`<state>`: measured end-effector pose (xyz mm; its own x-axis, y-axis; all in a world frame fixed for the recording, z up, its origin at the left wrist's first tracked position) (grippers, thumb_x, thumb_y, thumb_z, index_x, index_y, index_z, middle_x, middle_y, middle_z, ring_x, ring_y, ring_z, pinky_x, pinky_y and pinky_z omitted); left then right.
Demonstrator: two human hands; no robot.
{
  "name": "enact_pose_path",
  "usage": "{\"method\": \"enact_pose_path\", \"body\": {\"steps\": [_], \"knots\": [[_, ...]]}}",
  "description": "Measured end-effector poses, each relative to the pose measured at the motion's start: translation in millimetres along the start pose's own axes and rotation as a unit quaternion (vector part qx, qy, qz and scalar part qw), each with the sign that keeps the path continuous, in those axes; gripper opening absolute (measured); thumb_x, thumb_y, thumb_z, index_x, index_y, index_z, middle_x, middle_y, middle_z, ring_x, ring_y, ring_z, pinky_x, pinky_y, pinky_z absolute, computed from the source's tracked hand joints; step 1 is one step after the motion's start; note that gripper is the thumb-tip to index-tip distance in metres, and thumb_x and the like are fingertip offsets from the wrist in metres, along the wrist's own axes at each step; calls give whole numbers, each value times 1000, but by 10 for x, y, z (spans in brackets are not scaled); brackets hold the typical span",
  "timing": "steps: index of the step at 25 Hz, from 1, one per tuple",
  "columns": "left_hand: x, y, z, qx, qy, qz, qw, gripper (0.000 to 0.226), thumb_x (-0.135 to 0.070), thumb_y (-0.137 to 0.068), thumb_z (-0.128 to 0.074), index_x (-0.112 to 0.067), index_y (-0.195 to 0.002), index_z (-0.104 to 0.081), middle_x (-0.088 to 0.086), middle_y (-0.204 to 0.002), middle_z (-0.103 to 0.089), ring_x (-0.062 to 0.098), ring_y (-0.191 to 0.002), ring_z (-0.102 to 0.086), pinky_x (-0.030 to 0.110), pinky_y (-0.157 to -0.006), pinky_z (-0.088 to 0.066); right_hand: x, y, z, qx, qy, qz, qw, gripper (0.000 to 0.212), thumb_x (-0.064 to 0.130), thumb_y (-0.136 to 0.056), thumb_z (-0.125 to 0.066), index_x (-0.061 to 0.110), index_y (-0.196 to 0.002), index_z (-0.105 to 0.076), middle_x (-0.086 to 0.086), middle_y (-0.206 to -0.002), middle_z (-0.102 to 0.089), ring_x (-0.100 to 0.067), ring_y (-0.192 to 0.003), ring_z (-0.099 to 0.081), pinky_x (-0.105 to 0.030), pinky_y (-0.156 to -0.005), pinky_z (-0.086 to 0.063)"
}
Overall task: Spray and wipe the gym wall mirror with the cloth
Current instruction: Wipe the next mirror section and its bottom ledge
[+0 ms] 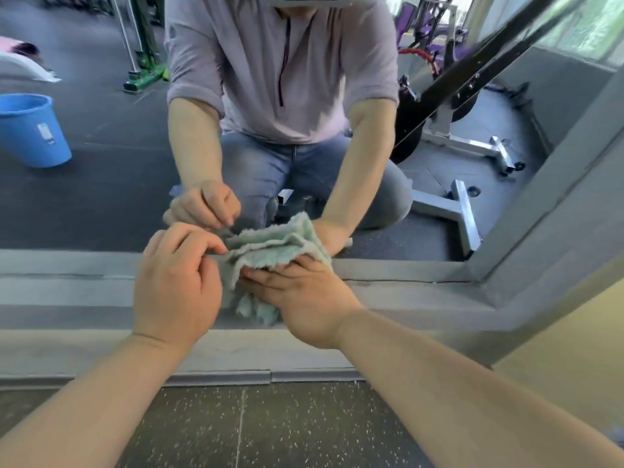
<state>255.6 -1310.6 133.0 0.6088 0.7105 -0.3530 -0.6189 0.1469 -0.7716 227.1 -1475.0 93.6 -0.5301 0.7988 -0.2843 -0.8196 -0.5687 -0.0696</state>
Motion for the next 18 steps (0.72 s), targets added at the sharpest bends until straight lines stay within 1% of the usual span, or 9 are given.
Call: {"method": "enact_pose_path", "body": {"steps": [2, 5, 7, 8, 10, 11, 13, 16, 18], "knots": [[-91, 70, -47, 39, 31, 13, 999, 22, -8, -81, -39, -7, -81, -62, 6, -84, -60, 21, -78, -47, 26, -68, -32, 6, 4, 82, -34, -41, -16, 998, 58, 22, -87, -28, 23, -140, -51, 7, -149, -44, -18, -140, -34, -33, -116, 6], [-277, 245, -132, 86, 96, 72, 989, 21, -16, -84, -41, -11, -88, -61, -1, -87, -59, 12, -75, -49, 22, -60, -32, 42, 268, 291, -180, -140, -113, 967, 55, 19, -81, -37, 17, -132, -59, 1, -138, -56, -21, -133, -43, -39, -117, -18], [-494, 357, -175, 144, 173, 130, 966, 23, -32, -87, -41, -20, -92, -60, -11, -85, -61, 6, -74, -53, 18, -58, -38, 28, 639, 404, -269, -266, -253, 891, 56, 11, -80, -47, 22, -134, -57, 4, -136, -58, -15, -130, -46, -34, -111, -33], [-640, 401, -210, 201, 248, 170, 932, 24, -41, -87, -43, -27, -93, -60, -13, -83, -65, 2, -77, -58, 14, -62, -42, 9, 816, 452, -286, -353, -337, 825, 56, 6, -83, -50, 28, -134, -56, 7, -132, -61, -11, -124, -51, -29, -104, -41], [-1065, 504, -363, 343, 409, 247, 809, 27, -53, -86, -52, -34, -102, -62, -18, -94, -70, -3, -89, -63, 10, -74, -46, -21, 1220, 471, -294, -512, -461, 663, 48, 5, -92, -51, 36, -127, -60, 10, -109, -70, -3, -98, -62, -15, -76, -50], [-1144, 574, -404, 393, 443, 275, 758, 25, -51, -86, -61, -35, -105, -63, -20, -98, -71, -3, -95, -64, 8, -77, -46, 7, 1247, 452, -284, -566, -481, 606, 42, 7, -95, -50, 37, -122, -62, 10, -98, -72, -1, -87, -64, -12, -67, -49], [-1407, 752, -543, 446, 466, 277, 712, 17, -29, -85, -71, -29, -101, -67, -15, -95, -73, 6, -93, -67, 12, -78, -48, 44, 1501, 329, -272, -610, -507, 545, 40, 10, -98, -48, 43, -116, -63, 12, -96, -73, -1, -87, -67, -18, -70, -52], [-1433, 899, -622, 420, 434, 335, 723, 18, -16, -93, -58, -20, -85, -73, 1, -88, -75, 21, -88, -68, 37, -90, -50, 54, 1766, 255, -244, -723, -461, 454, 47, 3, -95, -53, 44, -118, -60, 10, -106, -72, -7, -93, -69, -22, -77, -55], [-1478, 972, -707, 425, 415, 351, 724, 33, -23, -99, -48, -19, -80, -74, 3, -83, -75, 18, -81, -70, 38, -82, -50, 0, 1937, 147, -187, -741, -430, 480, 47, 0, -83, -66, 32, -118, -66, 0, -108, -73, -14, -97, -69, -26, -82, -55]]}}
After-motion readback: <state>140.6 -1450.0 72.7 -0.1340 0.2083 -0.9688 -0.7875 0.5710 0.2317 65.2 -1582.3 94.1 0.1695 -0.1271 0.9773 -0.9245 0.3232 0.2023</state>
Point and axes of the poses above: each hand's wrist, its own y-axis away from the middle knuckle, its own z-axis out of the back of the hand, x = y × z, the point moved 4 cm from there along -y, towards the middle knuckle
